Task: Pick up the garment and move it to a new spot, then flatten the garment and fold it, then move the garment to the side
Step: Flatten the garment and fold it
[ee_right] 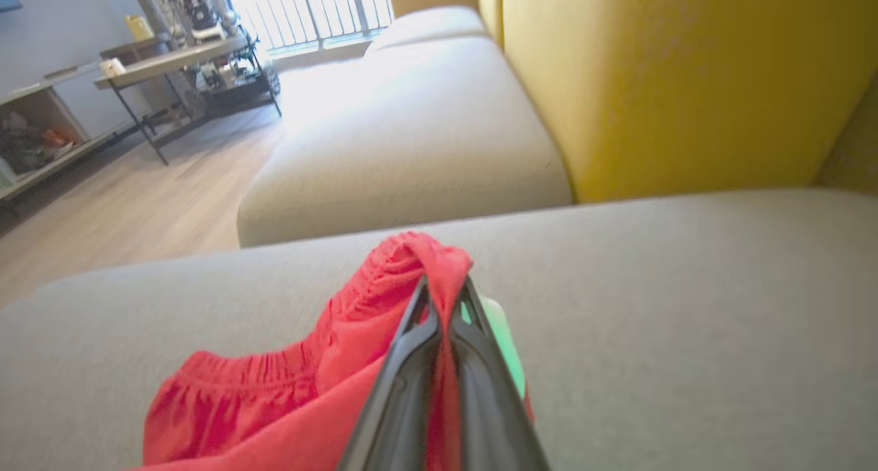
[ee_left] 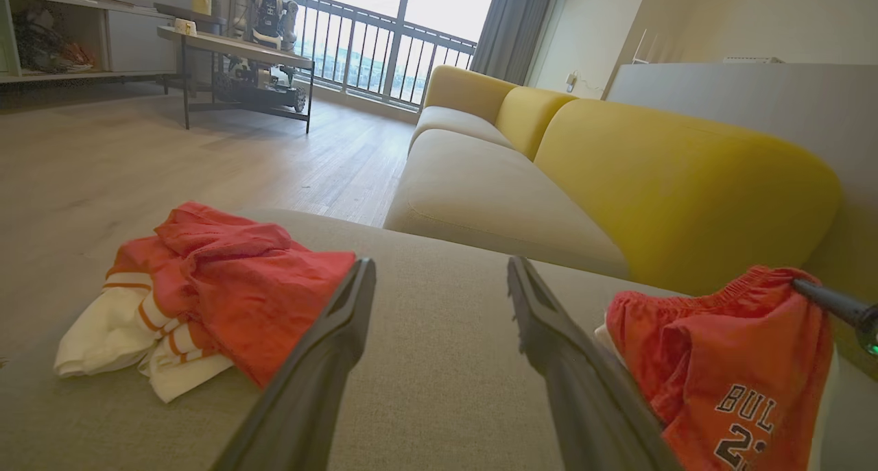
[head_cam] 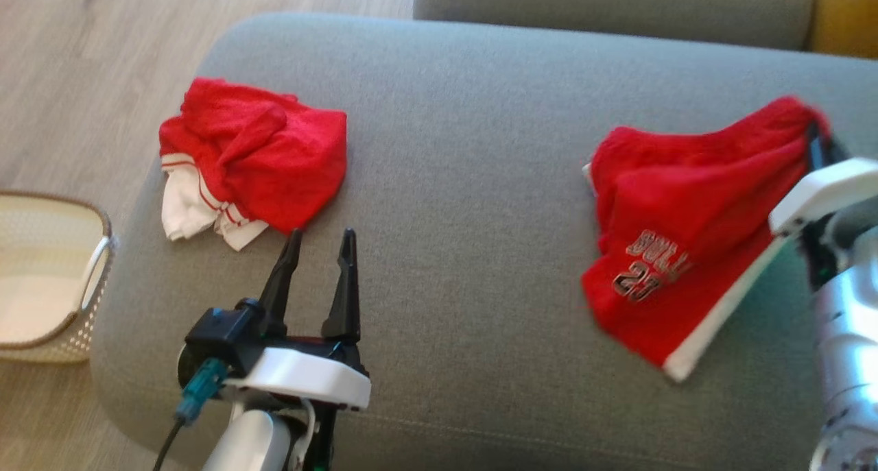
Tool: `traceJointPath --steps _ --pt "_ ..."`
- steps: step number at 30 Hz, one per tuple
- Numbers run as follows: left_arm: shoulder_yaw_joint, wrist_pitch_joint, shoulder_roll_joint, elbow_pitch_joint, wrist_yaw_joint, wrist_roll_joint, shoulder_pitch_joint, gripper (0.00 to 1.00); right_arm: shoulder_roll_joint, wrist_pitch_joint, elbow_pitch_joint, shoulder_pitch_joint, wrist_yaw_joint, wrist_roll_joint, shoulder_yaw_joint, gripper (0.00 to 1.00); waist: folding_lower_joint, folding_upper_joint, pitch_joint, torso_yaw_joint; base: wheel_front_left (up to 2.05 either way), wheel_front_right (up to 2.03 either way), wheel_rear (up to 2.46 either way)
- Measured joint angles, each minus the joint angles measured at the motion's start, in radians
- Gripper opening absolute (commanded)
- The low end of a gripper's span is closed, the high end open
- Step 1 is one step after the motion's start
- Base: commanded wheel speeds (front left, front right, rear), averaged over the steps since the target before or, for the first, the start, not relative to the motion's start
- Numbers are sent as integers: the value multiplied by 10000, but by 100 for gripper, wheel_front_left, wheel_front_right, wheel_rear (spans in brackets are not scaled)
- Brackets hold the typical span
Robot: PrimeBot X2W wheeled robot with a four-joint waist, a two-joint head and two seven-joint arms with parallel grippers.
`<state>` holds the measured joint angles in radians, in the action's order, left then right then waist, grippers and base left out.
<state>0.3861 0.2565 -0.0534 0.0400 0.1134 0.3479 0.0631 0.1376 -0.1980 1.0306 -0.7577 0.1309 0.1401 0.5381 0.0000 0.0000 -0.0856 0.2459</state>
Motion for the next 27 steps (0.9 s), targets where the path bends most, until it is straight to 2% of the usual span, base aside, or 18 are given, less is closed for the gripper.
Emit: traceJointPath --steps 7,10,13,16,19,23,27 --pt "-259 0 0 67 -180 71 -505 100 621 -238 -1062 -637 0 903 -259 0 0 0 760 -186 0 0 0" --pt "-330 0 -2 77 -199 71 -691 100 663 -322 -1724 -856 0 1354 -384 0 0 0 1029 -229 0 0 0" --pt "-410 0 -4 48 -270 71 -841 100 523 -334 -2424 -1016 0 1634 -976 0 0 0 1156 -235 0 0 0" --pt "-433 0 -4 -54 -272 71 -898 100 230 -336 -2913 -1011 0 1827 -2209 0 0 0 1024 -187 0 0 0" --pt "-362 0 -4 -59 -272 67 -898 100 -180 -301 -2819 -803 0 1820 -3910 0 0 0 808 -101 0 0 0" --pt "-61 0 -8 -155 -255 69 -820 100 -677 -117 -1871 -21 2 1231 -6195 0 0 0 499 63 0 0 0" --pt "278 0 -6 -194 -184 69 -479 100 -711 -117 -941 802 2 316 -7942 0 0 0 266 357 0 0 0"
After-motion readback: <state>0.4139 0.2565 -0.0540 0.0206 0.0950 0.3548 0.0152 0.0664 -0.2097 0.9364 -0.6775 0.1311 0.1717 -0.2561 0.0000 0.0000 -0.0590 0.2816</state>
